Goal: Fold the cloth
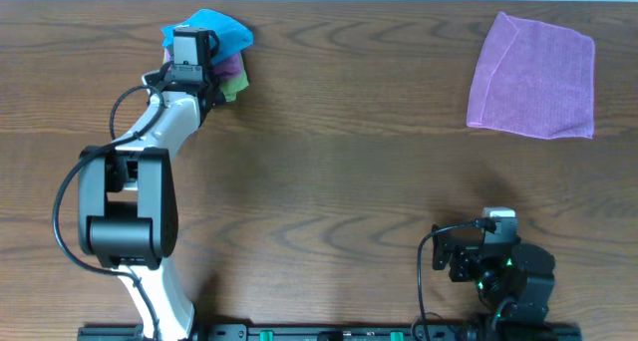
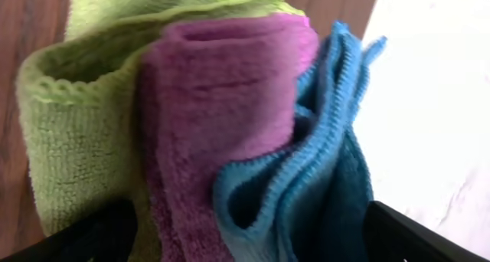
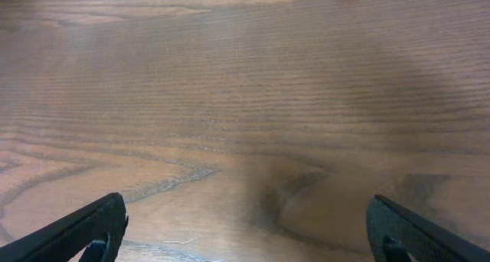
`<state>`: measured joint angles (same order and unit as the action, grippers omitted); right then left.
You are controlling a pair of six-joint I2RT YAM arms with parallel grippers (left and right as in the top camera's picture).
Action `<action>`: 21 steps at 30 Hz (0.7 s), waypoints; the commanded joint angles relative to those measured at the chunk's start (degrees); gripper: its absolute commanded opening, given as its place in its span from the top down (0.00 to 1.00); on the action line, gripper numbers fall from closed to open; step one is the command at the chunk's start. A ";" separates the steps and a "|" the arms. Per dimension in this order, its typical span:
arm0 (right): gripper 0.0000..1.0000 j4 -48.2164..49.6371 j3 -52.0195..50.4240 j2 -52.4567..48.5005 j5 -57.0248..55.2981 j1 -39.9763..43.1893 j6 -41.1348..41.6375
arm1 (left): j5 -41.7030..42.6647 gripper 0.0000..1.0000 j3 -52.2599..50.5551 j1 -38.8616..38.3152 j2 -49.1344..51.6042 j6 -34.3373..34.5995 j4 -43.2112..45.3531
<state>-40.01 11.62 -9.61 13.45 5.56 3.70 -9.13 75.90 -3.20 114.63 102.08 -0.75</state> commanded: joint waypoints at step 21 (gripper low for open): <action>0.01 -0.04 -0.20 0.50 0.02 0.52 0.50 | -0.28 0.05 -11.96 1.66 -65.42 -73.83 -51.67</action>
<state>-40.03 11.60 -9.56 13.43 5.56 3.70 -9.23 69.95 -1.61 55.66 36.47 -49.28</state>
